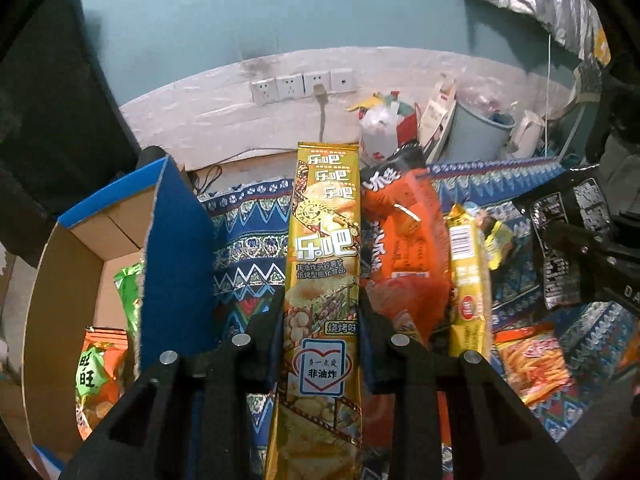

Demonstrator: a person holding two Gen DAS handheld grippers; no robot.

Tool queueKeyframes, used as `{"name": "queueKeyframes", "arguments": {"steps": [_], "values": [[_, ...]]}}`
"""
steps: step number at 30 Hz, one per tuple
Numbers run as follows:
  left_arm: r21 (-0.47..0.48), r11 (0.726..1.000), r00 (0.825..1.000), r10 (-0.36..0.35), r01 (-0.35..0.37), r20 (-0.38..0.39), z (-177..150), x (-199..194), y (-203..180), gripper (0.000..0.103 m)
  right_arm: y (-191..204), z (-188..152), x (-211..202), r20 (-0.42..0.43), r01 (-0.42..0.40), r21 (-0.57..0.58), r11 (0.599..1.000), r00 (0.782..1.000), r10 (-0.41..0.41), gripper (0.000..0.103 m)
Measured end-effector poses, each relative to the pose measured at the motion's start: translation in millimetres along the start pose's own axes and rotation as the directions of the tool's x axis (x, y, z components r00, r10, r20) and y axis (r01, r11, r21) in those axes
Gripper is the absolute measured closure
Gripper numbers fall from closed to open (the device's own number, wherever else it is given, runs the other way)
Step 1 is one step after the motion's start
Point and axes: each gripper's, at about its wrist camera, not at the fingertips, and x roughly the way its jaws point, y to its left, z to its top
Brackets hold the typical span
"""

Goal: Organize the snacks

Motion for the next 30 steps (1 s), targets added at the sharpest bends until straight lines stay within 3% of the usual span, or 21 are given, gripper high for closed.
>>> {"name": "queueKeyframes", "arguments": {"steps": [16,30], "values": [[-0.040,0.999,0.993,-0.018,0.023,0.115,-3.5,-72.3,24.5,0.072,29.5,32.3,-52.0,0.131,-0.078,-0.005,0.997,0.988,0.078,0.080],[-0.122,0.992,0.983,0.007,0.016,0.183,-1.2,-113.5,60.0,0.072,76.8,54.2,-65.1,0.157,-0.158,-0.059,0.986,0.974,0.165,0.080]]}}
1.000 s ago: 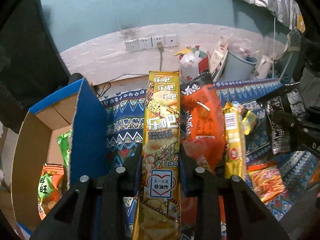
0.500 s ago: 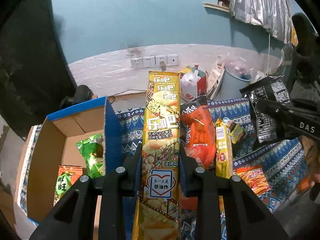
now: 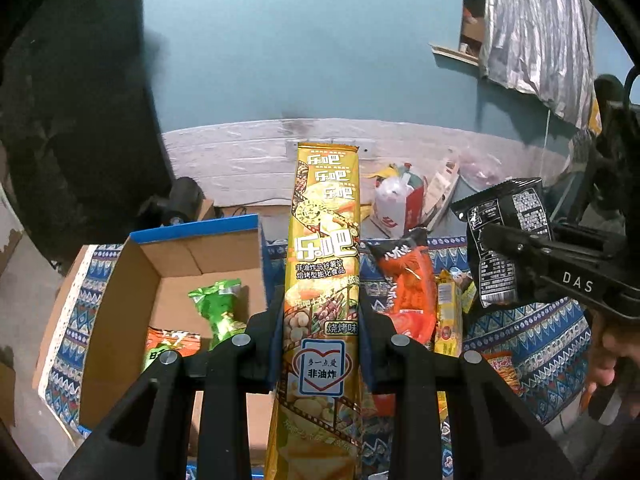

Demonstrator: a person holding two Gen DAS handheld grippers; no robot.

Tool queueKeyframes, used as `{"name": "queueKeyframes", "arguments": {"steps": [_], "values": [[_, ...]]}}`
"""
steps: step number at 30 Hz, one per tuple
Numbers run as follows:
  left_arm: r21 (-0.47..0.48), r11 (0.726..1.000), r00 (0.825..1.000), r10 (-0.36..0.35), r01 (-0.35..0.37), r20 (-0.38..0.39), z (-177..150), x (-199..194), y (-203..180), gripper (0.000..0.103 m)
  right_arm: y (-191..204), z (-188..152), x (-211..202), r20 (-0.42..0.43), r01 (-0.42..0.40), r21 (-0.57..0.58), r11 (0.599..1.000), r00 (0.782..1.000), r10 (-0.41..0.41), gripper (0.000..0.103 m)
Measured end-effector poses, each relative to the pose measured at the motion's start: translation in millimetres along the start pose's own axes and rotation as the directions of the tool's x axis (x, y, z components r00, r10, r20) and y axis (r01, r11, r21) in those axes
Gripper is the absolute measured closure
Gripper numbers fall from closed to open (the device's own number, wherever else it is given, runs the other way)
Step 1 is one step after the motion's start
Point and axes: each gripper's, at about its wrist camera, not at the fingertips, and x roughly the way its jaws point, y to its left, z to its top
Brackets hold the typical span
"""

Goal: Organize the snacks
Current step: 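Carry both held bags over the cardboard box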

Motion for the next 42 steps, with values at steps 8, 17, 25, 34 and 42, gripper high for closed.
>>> {"name": "queueKeyframes", "arguments": {"steps": [8,17,25,34,42], "values": [[-0.050,0.998,0.999,0.036,-0.035,0.016,-1.5,-8.7,29.4,0.072,30.8,13.6,7.0,0.007,-0.049,-0.027,0.998,0.999,0.049,0.080],[-0.119,0.989,0.996,0.088,-0.086,0.018,-8.8,-14.4,69.4,0.072,80.3,26.1,24.2,-0.003,-0.111,-0.086,0.990,0.994,0.111,0.080],[-0.188,0.974,0.992,0.127,-0.124,0.000,-20.2,-15.9,107.3,0.072,121.3,34.5,39.8,-0.018,-0.163,-0.132,0.978,0.987,0.162,0.080],[-0.249,0.953,0.985,0.164,-0.171,-0.049,-34.4,-4.9,146.0,0.072,171.1,34.7,66.4,-0.064,-0.212,-0.182,0.960,0.977,0.203,0.080],[-0.284,0.937,0.977,0.177,-0.203,-0.114,-45.3,20.4,167.2,0.072,188.0,31.0,90.9,-0.112,-0.225,-0.183,0.957,0.972,0.207,0.080]]}}
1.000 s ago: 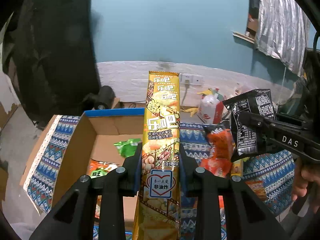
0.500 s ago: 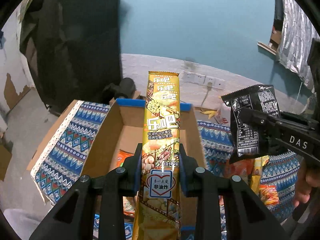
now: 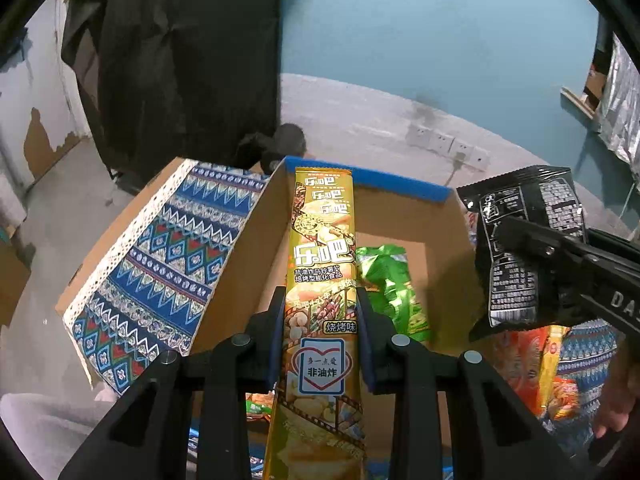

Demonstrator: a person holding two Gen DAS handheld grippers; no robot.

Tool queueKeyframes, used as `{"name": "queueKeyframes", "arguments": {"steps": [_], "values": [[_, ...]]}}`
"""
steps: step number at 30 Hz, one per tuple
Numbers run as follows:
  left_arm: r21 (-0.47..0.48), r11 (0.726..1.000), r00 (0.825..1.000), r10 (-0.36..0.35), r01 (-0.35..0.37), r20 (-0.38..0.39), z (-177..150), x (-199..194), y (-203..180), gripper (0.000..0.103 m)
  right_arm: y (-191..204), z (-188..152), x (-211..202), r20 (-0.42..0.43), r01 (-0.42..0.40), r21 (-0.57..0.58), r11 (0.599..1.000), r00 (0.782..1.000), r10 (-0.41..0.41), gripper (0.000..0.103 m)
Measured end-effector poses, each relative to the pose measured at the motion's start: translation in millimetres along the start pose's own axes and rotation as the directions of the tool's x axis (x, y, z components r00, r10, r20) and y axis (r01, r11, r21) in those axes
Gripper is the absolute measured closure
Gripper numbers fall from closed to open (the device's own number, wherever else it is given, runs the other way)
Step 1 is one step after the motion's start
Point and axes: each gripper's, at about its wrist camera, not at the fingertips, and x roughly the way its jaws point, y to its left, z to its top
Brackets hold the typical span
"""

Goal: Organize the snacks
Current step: 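Carry both held bags over the cardboard box, then open both grippers to drop the yellow pack and black bag into the box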

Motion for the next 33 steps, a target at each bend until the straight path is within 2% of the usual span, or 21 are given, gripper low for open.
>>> {"name": "queueKeyframes", "arguments": {"steps": [7,11,18,31,33], "values": [[-0.054,0.998,0.998,0.011,-0.014,-0.060,-2.2,12.0,10.8,0.065,5.5,-1.7,15.8,-0.040,-0.014,-0.002,1.000,0.999,0.014,0.080],[-0.052,0.998,0.998,0.038,-0.041,-0.048,-2.0,4.1,13.6,0.050,6.4,-2.0,21.0,-0.059,-0.022,-0.009,1.000,0.998,0.022,0.080],[-0.048,0.997,0.998,0.058,-0.059,-0.021,0.4,-10.7,17.5,0.042,8.3,-2.6,32.3,-0.085,-0.031,-0.019,0.999,0.996,0.029,0.080],[-0.036,0.998,0.998,0.053,-0.054,-0.012,-2.2,-17.6,16.7,0.041,14.3,-4.2,45.0,-0.113,-0.068,-0.016,0.998,0.991,0.066,0.079],[-0.033,0.998,0.998,0.055,-0.055,-0.011,-2.4,-18.3,16.5,0.041,15.3,-4.4,43.0,-0.109,-0.077,-0.012,0.997,0.991,0.076,0.070]]}}
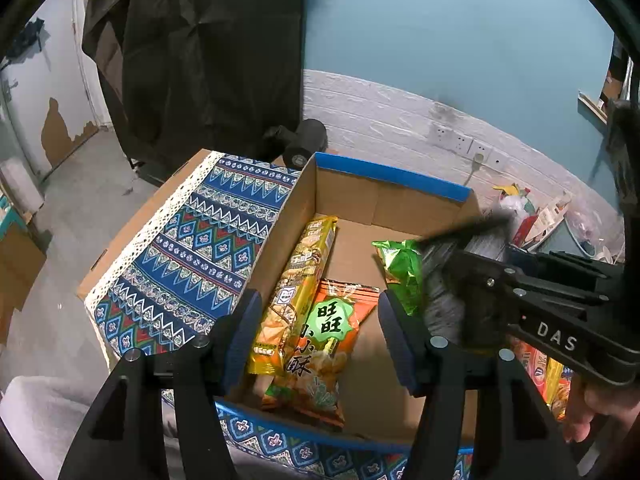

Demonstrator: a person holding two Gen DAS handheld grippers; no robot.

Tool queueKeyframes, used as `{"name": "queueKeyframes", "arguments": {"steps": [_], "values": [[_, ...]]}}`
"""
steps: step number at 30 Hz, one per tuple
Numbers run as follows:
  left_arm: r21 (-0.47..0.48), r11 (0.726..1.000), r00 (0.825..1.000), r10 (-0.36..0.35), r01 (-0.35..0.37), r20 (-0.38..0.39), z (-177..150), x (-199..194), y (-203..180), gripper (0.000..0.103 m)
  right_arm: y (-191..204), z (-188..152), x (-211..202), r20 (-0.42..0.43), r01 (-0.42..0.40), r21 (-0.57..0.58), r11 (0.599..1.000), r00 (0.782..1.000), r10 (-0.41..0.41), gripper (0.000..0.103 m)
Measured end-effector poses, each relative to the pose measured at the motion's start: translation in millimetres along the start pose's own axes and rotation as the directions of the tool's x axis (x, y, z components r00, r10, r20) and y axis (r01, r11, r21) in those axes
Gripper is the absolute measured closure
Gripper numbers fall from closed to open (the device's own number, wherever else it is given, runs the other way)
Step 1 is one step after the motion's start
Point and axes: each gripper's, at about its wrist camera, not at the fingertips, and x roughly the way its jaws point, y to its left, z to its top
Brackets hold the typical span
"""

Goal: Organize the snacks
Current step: 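Open both grippers to drop the yellow pack and black bag into the box, then move both grippers back toward the remaining red and orange bags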

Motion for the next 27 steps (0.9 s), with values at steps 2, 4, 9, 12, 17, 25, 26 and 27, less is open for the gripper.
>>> {"name": "queueKeyframes", "arguments": {"steps": [2,4,9,12,17,25,26,27], "values": [[0.003,1.000,1.000,-0.005,0.005,0.001,-0.5,-0.7,-0.9,0.041,0.5,-0.5,-3.1,0.007,-0.004,0.003,1.000,1.000,0.004,0.053],[0.005,1.000,1.000,-0.006,0.006,0.002,-1.0,-1.3,-2.7,0.041,0.2,-1.3,-7.2,0.015,0.002,-0.003,1.000,1.000,-0.002,0.051],[0.020,1.000,1.000,-0.022,0.022,0.007,-0.8,-3.9,-10.8,0.038,-3.0,-4.8,-20.6,0.033,0.018,0.001,1.000,0.999,-0.018,0.044],[0.039,0.999,0.999,-0.033,0.032,0.012,-1.0,-6.7,-20.1,0.037,-8.5,-8.2,-31.9,0.049,0.032,0.009,0.999,0.998,-0.032,0.038],[0.067,0.997,0.999,-0.051,0.050,0.008,-2.9,-10.0,-34.9,0.034,-21.9,-13.7,-48.8,0.059,0.055,0.028,0.998,0.997,-0.056,0.034],[0.128,0.987,0.995,-0.101,0.101,-0.004,-9.6,-13.3,-67.5,0.028,-47.6,-32.0,-75.6,0.069,0.098,0.060,0.993,0.992,-0.102,0.027],[0.133,0.985,0.994,-0.105,0.105,-0.009,-10.3,-12.6,-70.9,0.028,-51.2,-34.8,-78.4,0.066,0.104,0.066,0.992,0.992,-0.109,0.027],[0.144,0.983,0.994,-0.112,0.113,-0.016,-11.5,-11.7,-77.1,0.028,-56.3,-38.3,-81.4,0.062,0.112,0.073,0.991,0.991,-0.117,0.027]]}}
